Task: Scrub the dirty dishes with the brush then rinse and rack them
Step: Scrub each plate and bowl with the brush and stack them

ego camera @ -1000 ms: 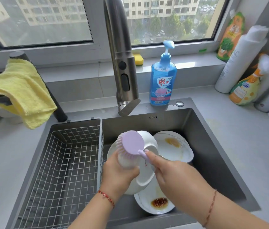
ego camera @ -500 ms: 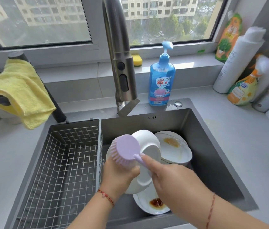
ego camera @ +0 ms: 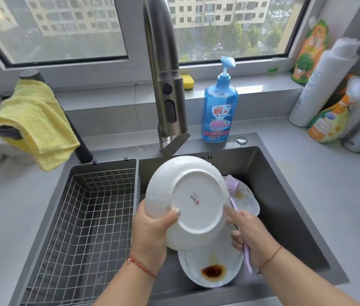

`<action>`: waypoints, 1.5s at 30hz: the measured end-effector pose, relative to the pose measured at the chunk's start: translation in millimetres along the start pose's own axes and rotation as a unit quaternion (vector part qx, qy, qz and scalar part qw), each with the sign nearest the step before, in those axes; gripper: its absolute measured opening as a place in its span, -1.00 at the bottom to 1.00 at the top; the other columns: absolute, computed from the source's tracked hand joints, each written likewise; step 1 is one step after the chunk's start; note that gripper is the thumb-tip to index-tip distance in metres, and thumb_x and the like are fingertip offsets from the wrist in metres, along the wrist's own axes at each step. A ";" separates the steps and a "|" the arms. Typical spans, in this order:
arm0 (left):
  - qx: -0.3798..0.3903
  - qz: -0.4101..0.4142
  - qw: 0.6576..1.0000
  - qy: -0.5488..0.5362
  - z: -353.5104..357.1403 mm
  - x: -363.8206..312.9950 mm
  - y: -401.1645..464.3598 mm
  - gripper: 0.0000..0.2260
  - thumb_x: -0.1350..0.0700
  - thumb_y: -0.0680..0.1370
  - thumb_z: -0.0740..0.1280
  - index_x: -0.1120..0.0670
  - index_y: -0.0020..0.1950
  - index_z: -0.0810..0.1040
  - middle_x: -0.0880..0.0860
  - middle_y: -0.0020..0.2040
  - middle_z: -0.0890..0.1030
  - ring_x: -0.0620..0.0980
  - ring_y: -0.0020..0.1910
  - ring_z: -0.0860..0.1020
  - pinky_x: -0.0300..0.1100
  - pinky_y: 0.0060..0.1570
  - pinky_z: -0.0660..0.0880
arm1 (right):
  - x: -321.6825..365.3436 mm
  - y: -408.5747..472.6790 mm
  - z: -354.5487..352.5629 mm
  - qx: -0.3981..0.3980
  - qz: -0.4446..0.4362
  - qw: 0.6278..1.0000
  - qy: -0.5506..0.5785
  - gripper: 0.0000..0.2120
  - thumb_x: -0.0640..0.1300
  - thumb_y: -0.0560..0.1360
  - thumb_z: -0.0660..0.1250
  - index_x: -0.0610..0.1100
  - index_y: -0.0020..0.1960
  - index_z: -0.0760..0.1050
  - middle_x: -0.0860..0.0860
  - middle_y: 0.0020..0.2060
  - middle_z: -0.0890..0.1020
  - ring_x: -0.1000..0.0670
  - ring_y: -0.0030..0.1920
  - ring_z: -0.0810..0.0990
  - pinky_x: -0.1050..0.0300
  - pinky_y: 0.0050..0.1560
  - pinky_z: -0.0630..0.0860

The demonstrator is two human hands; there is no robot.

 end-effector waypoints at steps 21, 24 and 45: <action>0.238 0.057 0.879 0.409 8.9 -74.0 30.1 -0.43 -0.07 0.09 0.66 0.03 -0.02 0.51 -0.04 -0.12 0.63 -0.09 -0.16 0.63 -0.16 -0.18 0.61 | 81.2 -25.3 -0.5 0.077 -0.288 0.868 -0.397 -0.23 0.25 0.11 0.57 0.21 0.21 0.30 0.18 0.01 0.57 0.08 -0.02 0.62 0.03 -0.02 0.62; 0.273 0.088 0.822 0.491 16.5 -73.4 28.1 -0.58 0.00 0.17 0.64 0.05 -0.12 0.52 -0.05 -0.17 0.62 -0.09 -0.20 0.60 -0.14 -0.21 0.56 | 78.4 -26.6 2.3 0.079 -0.310 0.831 -0.456 -0.26 0.17 0.16 0.59 0.22 0.21 0.27 0.17 0.00 0.55 0.10 -0.02 0.58 0.06 0.00 0.60; 0.042 0.156 0.857 0.489 9.3 -26.9 14.8 -0.85 -0.01 0.37 0.34 -0.02 -0.14 0.42 -0.09 -0.30 0.60 -0.06 -0.33 0.59 -0.40 -0.33 0.35 | 49.2 -101.1 52.5 0.075 -0.312 0.739 -0.592 -0.41 -0.03 0.64 0.05 0.60 0.15 -0.24 0.02 -0.23 0.56 0.01 -0.24 0.48 0.14 -0.12 0.41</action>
Point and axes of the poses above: each hand's wrist, its own y-axis towards the middle knuckle, its own z-axis out of the palm, x = y × z, the point moved 3 cm from there along y, towards the middle knuckle
